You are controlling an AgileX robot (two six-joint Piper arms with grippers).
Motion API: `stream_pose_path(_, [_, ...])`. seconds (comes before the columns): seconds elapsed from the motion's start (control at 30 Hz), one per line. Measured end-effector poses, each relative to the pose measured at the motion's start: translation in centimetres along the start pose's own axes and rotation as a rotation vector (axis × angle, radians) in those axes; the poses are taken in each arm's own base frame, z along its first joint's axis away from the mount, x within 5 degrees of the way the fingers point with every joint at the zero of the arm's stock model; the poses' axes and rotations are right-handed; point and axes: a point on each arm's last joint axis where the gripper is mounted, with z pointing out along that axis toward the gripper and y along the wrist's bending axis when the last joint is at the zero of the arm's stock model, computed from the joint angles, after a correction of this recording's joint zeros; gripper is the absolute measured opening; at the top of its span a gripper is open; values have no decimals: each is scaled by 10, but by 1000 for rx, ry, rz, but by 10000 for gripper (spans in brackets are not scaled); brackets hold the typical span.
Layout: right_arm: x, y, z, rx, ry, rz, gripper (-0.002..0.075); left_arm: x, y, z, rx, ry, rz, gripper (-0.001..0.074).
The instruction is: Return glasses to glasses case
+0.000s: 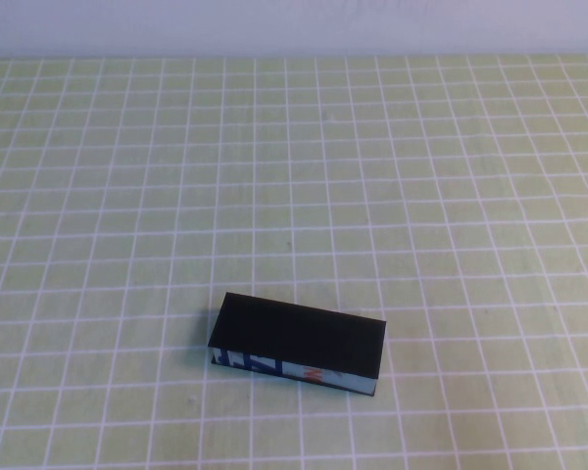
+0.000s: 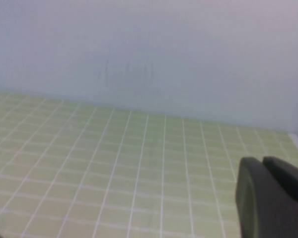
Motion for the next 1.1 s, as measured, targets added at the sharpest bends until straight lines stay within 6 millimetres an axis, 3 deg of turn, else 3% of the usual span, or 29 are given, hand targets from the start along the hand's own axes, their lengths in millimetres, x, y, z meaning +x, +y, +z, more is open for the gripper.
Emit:
stream_pose_path(0.27, [94,7,15,-30,180,133,-18,0,0,0,0,0,0,-3])
stream_pose_path(0.37, [115,8,16,-26,177,172,-18,0,0,0,0,0,0,-3])
stream_pose_path(1.1, [124,10,16,-37,231,156,-18,0,0,0,0,0,0,-3])
